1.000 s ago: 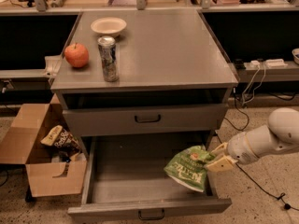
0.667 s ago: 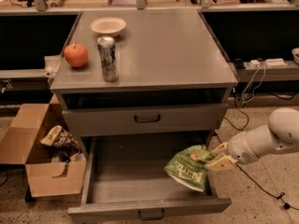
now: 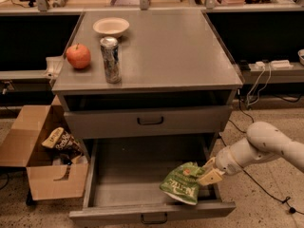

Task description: Place green jalapeno chip bag into middle drawer

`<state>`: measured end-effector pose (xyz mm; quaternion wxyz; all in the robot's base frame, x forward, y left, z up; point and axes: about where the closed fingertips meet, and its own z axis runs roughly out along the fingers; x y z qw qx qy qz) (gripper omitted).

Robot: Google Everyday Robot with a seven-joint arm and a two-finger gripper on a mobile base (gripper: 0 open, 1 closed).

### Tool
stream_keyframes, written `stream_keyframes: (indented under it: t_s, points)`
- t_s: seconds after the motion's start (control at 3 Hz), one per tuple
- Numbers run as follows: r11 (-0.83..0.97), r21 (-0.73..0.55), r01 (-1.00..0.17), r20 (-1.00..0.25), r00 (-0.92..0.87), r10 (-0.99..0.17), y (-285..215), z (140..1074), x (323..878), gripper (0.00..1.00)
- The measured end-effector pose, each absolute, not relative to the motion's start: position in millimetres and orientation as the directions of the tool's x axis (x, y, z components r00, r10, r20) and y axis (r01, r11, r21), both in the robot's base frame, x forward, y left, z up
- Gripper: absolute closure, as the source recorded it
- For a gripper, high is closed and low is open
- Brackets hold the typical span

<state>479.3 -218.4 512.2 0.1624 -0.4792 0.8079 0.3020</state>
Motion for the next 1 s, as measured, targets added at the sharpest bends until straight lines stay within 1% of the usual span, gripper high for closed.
stream_keyframes:
  t_s: [0.33,0.67,1.0]
  points:
    - [0.311,0.378,-0.872,-0.551,-0.482,-0.682,-197,472,481,1.0]
    - [0.262,0.42,-0.869,-0.564,-0.476,-0.674,-173,447,486,0.8]
    - [0.222,0.428,-0.876,-0.593,-0.458,-0.662,-156,444,494,0.59]
